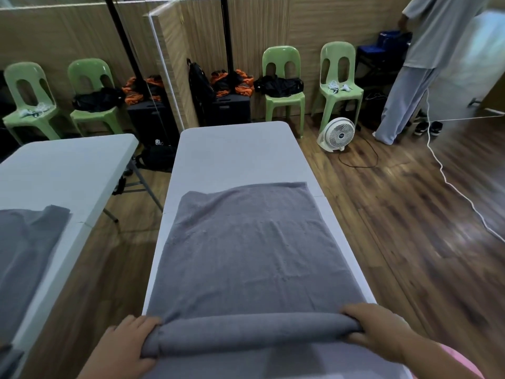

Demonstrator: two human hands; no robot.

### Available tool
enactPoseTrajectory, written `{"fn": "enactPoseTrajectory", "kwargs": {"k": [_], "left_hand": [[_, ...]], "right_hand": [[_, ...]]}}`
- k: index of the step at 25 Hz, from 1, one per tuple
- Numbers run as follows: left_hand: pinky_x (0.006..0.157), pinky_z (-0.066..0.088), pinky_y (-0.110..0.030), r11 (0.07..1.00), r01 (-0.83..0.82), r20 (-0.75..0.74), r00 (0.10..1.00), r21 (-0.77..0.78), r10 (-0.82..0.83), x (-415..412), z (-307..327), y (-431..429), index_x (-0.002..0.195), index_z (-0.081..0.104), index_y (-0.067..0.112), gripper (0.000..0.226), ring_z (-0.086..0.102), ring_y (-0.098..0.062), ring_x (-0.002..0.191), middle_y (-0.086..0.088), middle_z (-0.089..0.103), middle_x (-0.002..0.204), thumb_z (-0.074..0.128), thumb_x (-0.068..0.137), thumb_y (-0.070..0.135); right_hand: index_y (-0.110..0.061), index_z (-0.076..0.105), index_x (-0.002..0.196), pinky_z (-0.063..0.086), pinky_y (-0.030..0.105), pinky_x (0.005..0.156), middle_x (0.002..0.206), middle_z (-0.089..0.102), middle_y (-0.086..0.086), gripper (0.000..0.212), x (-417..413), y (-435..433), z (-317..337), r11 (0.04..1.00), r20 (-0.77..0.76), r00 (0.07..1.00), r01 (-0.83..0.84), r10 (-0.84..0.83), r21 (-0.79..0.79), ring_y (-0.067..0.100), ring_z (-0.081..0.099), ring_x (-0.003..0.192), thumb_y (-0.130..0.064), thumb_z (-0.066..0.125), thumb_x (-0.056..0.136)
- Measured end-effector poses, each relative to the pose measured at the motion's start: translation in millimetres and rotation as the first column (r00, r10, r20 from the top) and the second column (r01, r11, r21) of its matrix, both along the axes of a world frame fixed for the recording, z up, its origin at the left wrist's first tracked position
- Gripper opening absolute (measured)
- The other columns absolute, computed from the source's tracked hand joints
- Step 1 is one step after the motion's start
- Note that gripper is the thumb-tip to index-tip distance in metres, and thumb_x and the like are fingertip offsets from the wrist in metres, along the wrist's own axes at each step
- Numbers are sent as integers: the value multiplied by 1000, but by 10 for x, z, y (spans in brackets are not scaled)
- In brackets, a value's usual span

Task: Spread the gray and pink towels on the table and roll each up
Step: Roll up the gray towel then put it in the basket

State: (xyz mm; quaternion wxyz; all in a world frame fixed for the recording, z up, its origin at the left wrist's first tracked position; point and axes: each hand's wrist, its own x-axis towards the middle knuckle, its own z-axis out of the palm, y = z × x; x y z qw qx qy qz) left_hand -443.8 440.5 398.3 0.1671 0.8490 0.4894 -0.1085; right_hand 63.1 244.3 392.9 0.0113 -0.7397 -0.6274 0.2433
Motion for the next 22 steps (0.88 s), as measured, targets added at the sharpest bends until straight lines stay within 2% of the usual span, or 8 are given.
{"fn": "enactPoseTrajectory", "kwargs": {"k": [4,6,9,12,16,18,20,22], "left_hand": [[79,45,-12,989,-55,201,976,-141,82,-74,196,83,119,41,62,71,61,7,96,30,58,110,71,56,55],[80,49,-24,996,-42,250,968,73,22,-47,89,91,119,48,55,60,62,-5,100,23,56,112,68,62,51],[89,47,-50,981,8,51,999,195,-19,114,-69,-57,133,47,48,53,59,-21,114,14,57,126,50,81,55],[84,48,-54,990,-37,-119,991,137,54,140,-243,-173,142,37,49,85,50,-21,123,17,49,136,61,66,78],[62,51,-38,991,-6,-74,997,136,16,107,-195,-78,128,44,52,66,52,-18,103,18,54,121,61,63,54],[66,49,-31,1000,15,-24,1000,13,-14,76,-64,-53,116,44,57,51,51,-8,96,24,53,112,54,66,56],[74,49,-26,996,23,5,1000,-91,-23,68,78,6,107,43,62,43,52,-1,95,25,54,109,54,65,58],[83,47,-30,999,7,-4,1000,-32,-8,112,160,64,120,43,60,56,50,0,105,27,51,116,53,64,57]], "right_hand": [[-43,59,87,46,20,68,82,65,-20,38,109,86,84,997,-124,990,69,-73,-35,-2,58,80,-71,66,63],[-42,59,100,49,24,77,97,61,-23,41,91,147,-40,986,49,998,42,-50,161,-1,55,92,-73,54,73],[-35,64,104,51,34,84,105,63,-16,44,-100,91,-228,924,221,974,-130,51,360,10,57,97,-67,39,90],[-32,55,128,51,41,92,119,60,-13,66,-238,-58,-403,944,306,949,-171,81,282,14,59,105,-72,57,75],[-43,55,112,50,29,73,100,63,-19,45,-105,-46,-294,973,242,966,-135,87,190,9,60,88,-54,62,68],[-36,56,93,48,29,70,86,63,-16,28,-40,-13,-108,994,76,992,-101,98,42,6,57,81,-55,56,72],[-27,54,85,48,32,68,77,63,-10,33,30,21,-22,996,-69,997,-50,45,-72,7,57,74,-57,57,70],[-32,55,87,49,32,68,79,64,-12,34,58,85,6,999,-26,1000,-7,6,-42,5,57,76,-62,55,71]]}}
